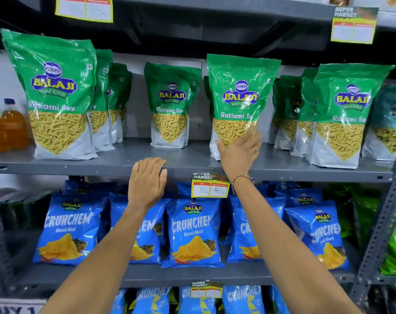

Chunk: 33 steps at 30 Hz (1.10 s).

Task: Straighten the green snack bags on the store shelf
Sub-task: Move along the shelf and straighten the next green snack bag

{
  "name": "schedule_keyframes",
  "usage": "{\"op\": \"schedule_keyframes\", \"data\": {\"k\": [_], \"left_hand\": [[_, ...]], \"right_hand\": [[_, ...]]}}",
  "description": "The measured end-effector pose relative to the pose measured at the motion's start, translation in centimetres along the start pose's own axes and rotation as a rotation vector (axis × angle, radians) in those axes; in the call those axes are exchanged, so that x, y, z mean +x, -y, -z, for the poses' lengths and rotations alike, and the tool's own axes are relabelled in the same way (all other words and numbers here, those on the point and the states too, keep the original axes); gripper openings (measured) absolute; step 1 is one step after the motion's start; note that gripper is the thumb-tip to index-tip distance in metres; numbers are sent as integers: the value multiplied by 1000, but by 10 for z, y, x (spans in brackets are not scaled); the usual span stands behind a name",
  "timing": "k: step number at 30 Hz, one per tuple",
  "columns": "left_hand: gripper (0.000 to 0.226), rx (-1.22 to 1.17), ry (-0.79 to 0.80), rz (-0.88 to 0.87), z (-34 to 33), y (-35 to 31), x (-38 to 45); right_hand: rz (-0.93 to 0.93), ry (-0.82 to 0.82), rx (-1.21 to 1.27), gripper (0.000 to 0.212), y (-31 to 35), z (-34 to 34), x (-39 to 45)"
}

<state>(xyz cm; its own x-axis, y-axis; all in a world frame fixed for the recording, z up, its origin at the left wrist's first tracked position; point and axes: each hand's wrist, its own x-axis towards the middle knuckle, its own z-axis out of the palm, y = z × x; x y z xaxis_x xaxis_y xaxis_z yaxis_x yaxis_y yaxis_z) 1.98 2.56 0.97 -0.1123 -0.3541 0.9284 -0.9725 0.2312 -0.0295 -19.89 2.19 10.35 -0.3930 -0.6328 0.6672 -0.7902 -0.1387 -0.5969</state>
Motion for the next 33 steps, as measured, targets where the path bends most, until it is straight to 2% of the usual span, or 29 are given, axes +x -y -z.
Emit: {"op": "schedule_keyframes", "data": {"k": [2,4,6,8,10,15,19,26,30,33], "left_hand": [[38,29,-3,8,5,13,-3],[37,48,2,48,11,31,-5],[36,83,16,85,19,57,-8],[35,131,4,82,28,86,-12],[37,143,-3,79,39,116,-16],[43,134,33,-28,44,142,-19],[32,86,-79,5,31,137,-23],[33,95,-225,-44,17,145,-24],[34,108,-272,-80,10,149,-24],[35,113,-306,-85,6,152,-23]], "right_hand": [[157,-82,67,69,18,-2,-7],[316,-83,146,45,38,-8,-12],[372,19,216,28,58,-20,-15],[339,151,239,24,75,-36,-13],[264,273,212,29,90,-55,-9],[29,468,226,65,120,-94,1],[-76,446,229,80,136,-117,7],[-128,332,281,90,149,-142,17],[-180,338,199,113,155,-150,10],[-178,393,159,115,157,-156,11]]}}
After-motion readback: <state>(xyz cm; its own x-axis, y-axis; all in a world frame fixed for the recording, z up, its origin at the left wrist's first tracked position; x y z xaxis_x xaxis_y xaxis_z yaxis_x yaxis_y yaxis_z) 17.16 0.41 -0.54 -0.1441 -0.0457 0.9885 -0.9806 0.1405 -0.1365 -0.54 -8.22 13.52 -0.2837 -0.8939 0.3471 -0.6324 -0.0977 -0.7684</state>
